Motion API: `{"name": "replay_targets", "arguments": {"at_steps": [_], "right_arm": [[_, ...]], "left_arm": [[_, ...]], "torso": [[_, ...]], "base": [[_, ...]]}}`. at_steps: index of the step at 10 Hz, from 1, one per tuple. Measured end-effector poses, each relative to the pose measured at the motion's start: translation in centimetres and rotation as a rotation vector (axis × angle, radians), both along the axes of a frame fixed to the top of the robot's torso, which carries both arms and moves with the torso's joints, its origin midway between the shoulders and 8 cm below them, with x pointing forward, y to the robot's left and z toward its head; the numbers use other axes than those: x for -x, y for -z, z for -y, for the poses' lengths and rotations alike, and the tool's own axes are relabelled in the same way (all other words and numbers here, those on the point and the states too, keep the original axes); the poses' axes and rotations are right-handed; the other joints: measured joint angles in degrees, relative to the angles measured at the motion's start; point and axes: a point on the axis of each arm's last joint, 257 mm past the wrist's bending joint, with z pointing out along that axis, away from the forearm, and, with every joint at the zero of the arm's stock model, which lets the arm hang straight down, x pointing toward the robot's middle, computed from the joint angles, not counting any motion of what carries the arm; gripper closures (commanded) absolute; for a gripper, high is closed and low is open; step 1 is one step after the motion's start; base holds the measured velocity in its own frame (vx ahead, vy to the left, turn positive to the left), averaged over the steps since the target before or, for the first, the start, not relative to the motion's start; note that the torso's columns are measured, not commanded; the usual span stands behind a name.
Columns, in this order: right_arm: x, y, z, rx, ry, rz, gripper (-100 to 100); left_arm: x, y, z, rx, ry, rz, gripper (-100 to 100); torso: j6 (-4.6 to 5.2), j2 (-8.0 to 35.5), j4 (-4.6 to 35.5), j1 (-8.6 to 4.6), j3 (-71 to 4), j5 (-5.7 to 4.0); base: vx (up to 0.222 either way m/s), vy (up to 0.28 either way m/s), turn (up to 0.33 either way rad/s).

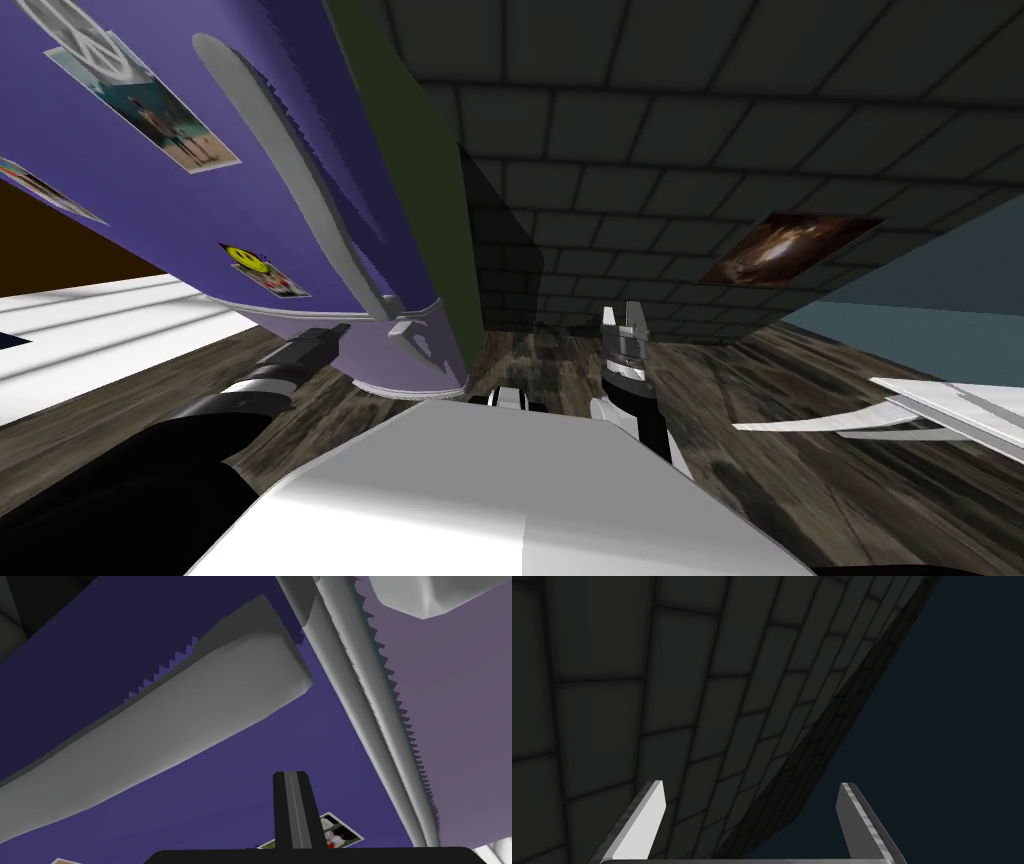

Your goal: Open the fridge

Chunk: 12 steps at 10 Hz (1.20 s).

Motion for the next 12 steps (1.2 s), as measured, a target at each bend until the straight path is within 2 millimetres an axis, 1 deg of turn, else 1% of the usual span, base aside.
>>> {"name": "replay_targets", "arguments": {"at_steps": [1, 2, 4, 6, 7, 8, 10, 11, 12], "right_arm": [[0.0, 0.0, 0.0, 0.0, 0.0, 0.0, 0], [0.0, 0.0, 0.0, 0.0, 0.0, 0.0, 0], [0.0, 0.0, 0.0, 0.0, 0.0, 0.0, 0], [0.0, 0.0, 0.0, 0.0, 0.0, 0.0, 0], [0.0, 0.0, 0.0, 0.0, 0.0, 0.0, 0], [0.0, 0.0, 0.0, 0.0, 0.0, 0.0, 0], [0.0, 0.0, 0.0, 0.0, 0.0, 0.0, 0], [0.0, 0.0, 0.0, 0.0, 0.0, 0.0, 0], [0.0, 0.0, 0.0, 0.0, 0.0, 0.0, 0]], "left_arm": [[-0.1, 0.0, 0.2, 0.0, 0.009, -0.001, 100], [-0.3, 0.1, 0.7, 0.0, 0.025, -0.003, 100], [-0.8, 0.2, 2.1, 0.003, 0.072, -0.008, 100], [-1.1, 0.2, 3.0, 0.004, 0.1, -0.011, 100], [-1.2, 0.3, 3.6, 0.006, 0.122, -0.015, 100], [-1.3, 0.3, 4.0, 0.007, 0.134, -0.014, 100], [-1.5, 0.4, 5.3, 0.013, 0.171, -0.019, 100], [-1.6, 0.5, 5.6, 0.015, 0.182, -0.02, 100], [-1.6, 0.5, 5.6, 0.014, 0.183, -0.019, -100]], "torso": [[-0.01, -0.3, -0.1, -0.42, -0.2, -0.1], [0.01, -0.2, -0.1, -0.45, -0.2, -0.15], [0.01, -0.2, -0.1, 0.28, -0.1, 0.1], [0.01, -0.4, -0.1, -0.23, -0.3, -0.06], [0.01, -0.3, -0.1, -0.04, -0.2, -0.03], [-0.01, -0.4, -0.1, -0.2, -0.3, -0.03], [0.01, -0.2, -0.1, -0.05, -0.2, 0.0], [-0.02, -0.3, -0.1, -0.09, -0.2, -0.01], [-0.01, -0.7, -0.2, -0.3, -0.4, -0.07]], "base": [[-0.299, 0.093, -0.061], [-0.346, 0.176, -0.121], [-0.307, 0.203, -0.092], [-0.305, 0.157, -0.089], [-0.241, 0.124, -0.048], [-0.295, 0.133, -0.063], [-0.272, 0.133, -0.085], [-0.118, 0.052, -0.005], [0.064, -0.079, -0.024]]}}
